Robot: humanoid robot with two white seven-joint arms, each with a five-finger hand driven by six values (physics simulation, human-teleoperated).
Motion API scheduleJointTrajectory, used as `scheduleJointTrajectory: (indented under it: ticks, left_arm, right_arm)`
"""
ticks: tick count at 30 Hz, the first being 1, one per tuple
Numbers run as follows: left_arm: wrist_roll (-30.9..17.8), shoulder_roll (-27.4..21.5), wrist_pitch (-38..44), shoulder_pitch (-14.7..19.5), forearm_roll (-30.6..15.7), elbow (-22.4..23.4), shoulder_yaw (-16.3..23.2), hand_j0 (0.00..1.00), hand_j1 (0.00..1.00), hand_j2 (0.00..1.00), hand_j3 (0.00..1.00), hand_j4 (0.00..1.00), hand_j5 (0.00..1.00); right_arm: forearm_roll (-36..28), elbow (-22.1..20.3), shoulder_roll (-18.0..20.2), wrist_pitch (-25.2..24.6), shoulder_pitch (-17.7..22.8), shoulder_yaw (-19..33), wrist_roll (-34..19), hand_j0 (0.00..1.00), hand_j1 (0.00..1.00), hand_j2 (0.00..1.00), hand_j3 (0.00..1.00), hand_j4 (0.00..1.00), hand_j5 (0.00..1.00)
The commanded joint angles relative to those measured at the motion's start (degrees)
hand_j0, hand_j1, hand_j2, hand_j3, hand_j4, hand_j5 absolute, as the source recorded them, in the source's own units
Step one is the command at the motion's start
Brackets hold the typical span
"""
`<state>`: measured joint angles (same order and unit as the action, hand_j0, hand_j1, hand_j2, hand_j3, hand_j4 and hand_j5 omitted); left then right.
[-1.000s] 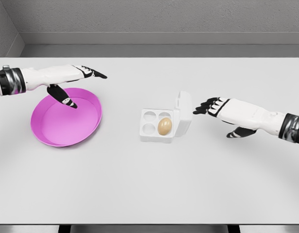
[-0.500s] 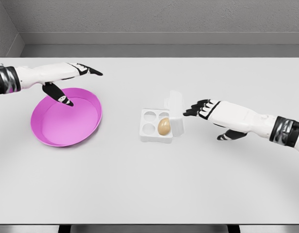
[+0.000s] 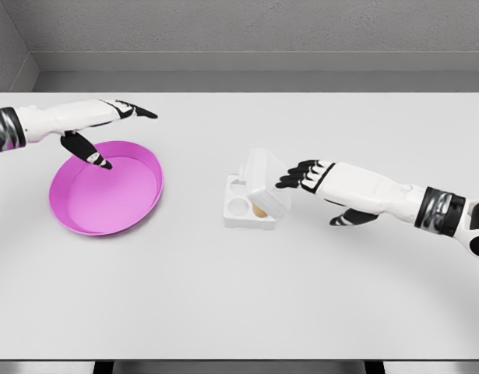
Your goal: Pack egg into the box and close the box lid
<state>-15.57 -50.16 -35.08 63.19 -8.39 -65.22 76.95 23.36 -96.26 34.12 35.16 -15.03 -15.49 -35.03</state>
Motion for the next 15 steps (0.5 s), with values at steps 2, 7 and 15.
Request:
scheduleJointTrajectory:
  ticks: [2, 7, 15]
  left_arm:
    - [0.01, -0.03, 0.08, -0.18, -0.4, 0.53, -0.4, 1.0, 1.0, 1.0, 1.0, 1.0, 1.0]
    - [0.01, -0.55, 0.08, -1.58, -0.14, 0.53, -2.95, 1.0, 1.0, 1.0, 1.0, 1.0, 1.0]
    - [0.01, -1.17, 0.08, -1.49, -0.31, 0.53, -3.12, 1.0, 1.0, 1.0, 1.0, 1.0, 1.0]
  right_arm:
    - [-0.42, -0.15, -2.22, -0.16, 0.0, -2.0, 0.03, 1.0, 1.0, 1.0, 1.0, 1.0, 1.0]
    - [-0.42, -0.15, -1.69, -0.16, -0.09, -2.0, 0.03, 1.0, 1.0, 1.0, 1.0, 1.0, 1.0]
    - [-9.82, 1.51, 13.6, -0.16, 8.96, 19.27, 0.03, 1.0, 1.0, 1.0, 1.0, 1.0, 1.0]
